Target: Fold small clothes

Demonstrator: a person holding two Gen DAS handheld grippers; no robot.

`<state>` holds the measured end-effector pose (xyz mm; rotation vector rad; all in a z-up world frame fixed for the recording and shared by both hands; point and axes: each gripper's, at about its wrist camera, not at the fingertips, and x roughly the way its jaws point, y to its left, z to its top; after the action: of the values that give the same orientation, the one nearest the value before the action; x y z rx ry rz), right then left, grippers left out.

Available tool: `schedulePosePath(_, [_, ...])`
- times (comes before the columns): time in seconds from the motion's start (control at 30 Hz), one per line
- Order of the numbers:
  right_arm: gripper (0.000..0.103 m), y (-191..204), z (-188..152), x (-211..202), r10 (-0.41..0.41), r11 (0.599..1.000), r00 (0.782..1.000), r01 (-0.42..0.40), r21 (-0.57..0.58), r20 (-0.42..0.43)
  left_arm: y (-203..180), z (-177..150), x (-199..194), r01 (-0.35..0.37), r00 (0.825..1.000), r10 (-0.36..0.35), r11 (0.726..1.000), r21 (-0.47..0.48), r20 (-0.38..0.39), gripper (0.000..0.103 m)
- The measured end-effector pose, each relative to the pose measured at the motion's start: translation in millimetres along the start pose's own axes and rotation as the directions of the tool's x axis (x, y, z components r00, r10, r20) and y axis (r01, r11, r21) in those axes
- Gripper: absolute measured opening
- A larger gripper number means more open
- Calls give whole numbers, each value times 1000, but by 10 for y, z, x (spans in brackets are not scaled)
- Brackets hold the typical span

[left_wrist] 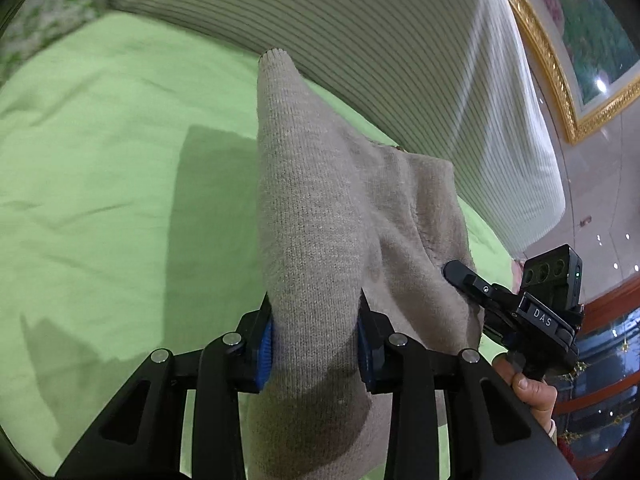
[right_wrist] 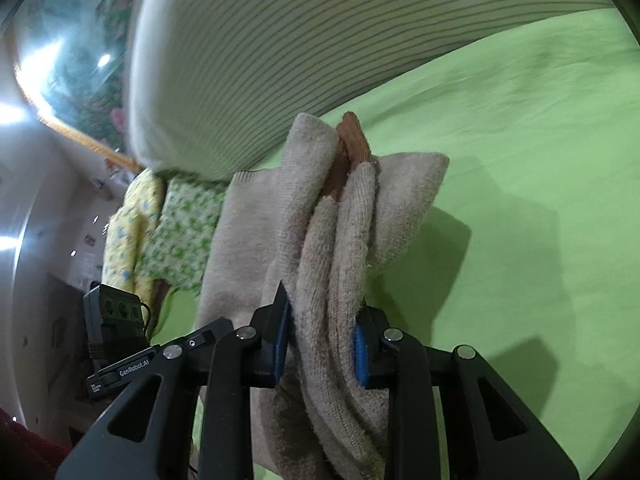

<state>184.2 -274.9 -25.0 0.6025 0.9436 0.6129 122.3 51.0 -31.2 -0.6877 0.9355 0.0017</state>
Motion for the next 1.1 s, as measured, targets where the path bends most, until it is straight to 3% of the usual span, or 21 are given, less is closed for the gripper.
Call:
schedulePosePath(0.2, [28,379,-254,419,46,998,997,-48,-35,-56,522,-124,-597,-43,998,44,999,-31,38,33])
schedulePosePath(0.37, [28,551,-398,756,42,998,994,-48,-51,-102,879,-202,-740,-68,997,71,995,-69,39,33])
schedulePosePath(0.6, [28,574,-504,943,17,997,992,-27,-78,-121,1059,-236,-606,-92,995,94,993,-70,30,33])
schedulePosePath(0.77, [29,496,-563,1107,-66,992,986,49,-117,-151,1196,-313,-408,-112,994,110,991,-79,-27,35])
schedulePosePath(1.1, [49,239,-507,1117,-179,976,976,161,-145,-121,1350,-347,-318,-144,989,139,983,-113,-51,65])
